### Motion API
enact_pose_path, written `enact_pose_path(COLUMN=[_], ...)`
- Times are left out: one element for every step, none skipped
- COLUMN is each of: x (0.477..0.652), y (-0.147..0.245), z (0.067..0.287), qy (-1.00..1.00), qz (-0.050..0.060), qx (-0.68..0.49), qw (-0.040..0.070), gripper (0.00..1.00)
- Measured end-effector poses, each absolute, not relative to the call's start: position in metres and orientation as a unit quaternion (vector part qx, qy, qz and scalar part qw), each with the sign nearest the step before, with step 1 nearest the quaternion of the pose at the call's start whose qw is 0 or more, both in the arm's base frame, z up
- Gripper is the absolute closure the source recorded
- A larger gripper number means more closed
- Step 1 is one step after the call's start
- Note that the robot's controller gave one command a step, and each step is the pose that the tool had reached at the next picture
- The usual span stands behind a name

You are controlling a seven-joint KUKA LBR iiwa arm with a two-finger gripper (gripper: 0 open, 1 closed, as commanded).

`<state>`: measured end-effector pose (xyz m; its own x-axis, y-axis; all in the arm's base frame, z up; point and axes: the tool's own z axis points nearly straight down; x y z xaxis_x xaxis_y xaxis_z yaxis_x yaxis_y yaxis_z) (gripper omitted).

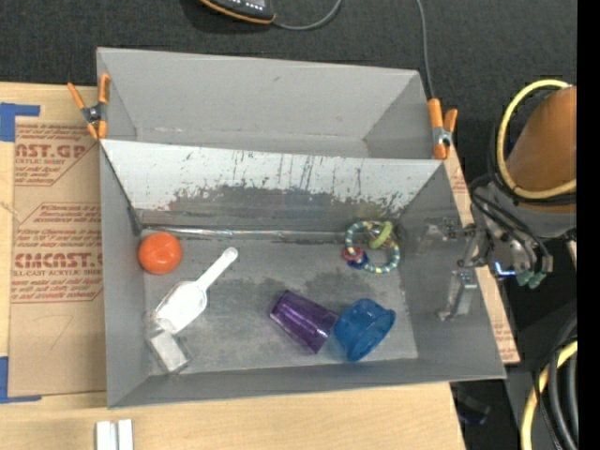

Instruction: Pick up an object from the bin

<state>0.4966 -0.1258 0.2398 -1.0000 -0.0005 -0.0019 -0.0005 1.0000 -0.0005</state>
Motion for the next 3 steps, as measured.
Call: enact_pose_path(x=[0.497, 0.484, 0.481], y=[-0.126, -0.114, -0.136], z=[0.240, 0.183, 0.167], qy=[1.000, 0.999, 0.995], qz=[0.000, 0.001, 0.000], qx=[0.000, 0.035, -0.097], qw=[0.001, 0.000, 0.002], gripper=[0.00, 0.00, 0.00])
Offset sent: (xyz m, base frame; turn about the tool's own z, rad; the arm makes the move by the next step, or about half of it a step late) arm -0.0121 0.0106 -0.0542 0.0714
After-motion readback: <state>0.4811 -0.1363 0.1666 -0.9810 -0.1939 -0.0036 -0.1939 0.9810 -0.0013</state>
